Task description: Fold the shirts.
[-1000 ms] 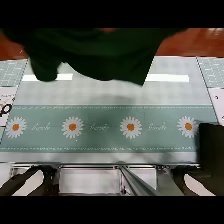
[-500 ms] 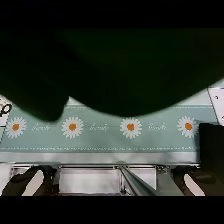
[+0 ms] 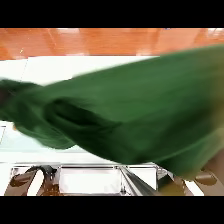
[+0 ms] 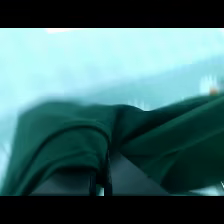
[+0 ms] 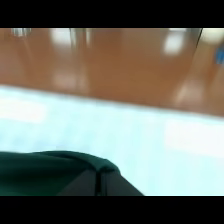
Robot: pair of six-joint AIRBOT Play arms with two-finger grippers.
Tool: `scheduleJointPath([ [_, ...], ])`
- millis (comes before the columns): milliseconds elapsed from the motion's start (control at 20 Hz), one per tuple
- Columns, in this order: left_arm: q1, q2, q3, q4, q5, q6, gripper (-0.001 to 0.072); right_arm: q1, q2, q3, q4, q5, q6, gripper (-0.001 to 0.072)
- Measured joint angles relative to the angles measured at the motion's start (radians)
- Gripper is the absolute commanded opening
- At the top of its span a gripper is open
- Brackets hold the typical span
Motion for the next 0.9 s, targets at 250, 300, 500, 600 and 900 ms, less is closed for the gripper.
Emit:
scheduleJointPath([
  [250,-0.014,-0.015,-0.523,0.007,0.299,0.024,0.0026,0.0,-0.066,-0.391,0.049,-0.167,0.003,0.0022],
  [300,-0.024,-0.042,-0.604,0.006,0.404,0.034,0.0026,0.0,-0.109,-0.449,0.065,-0.224,0.003,0.0022],
  [500,-0.086,-0.244,-0.721,-0.025,0.779,0.065,0.0026,0.0,-0.357,-0.523,0.106,-0.459,0.003,0.0023],
  [600,-0.12,-0.393,-0.673,-0.04,0.908,0.084,0.0027,0.0,-0.507,-0.486,0.137,-0.53,0.0,0.0023],
  [900,-0.155,-0.787,-0.375,-0.055,0.98,0.106,0.0154,-0.003,-0.855,-0.319,0.251,-0.605,-0.012,0.0278],
])
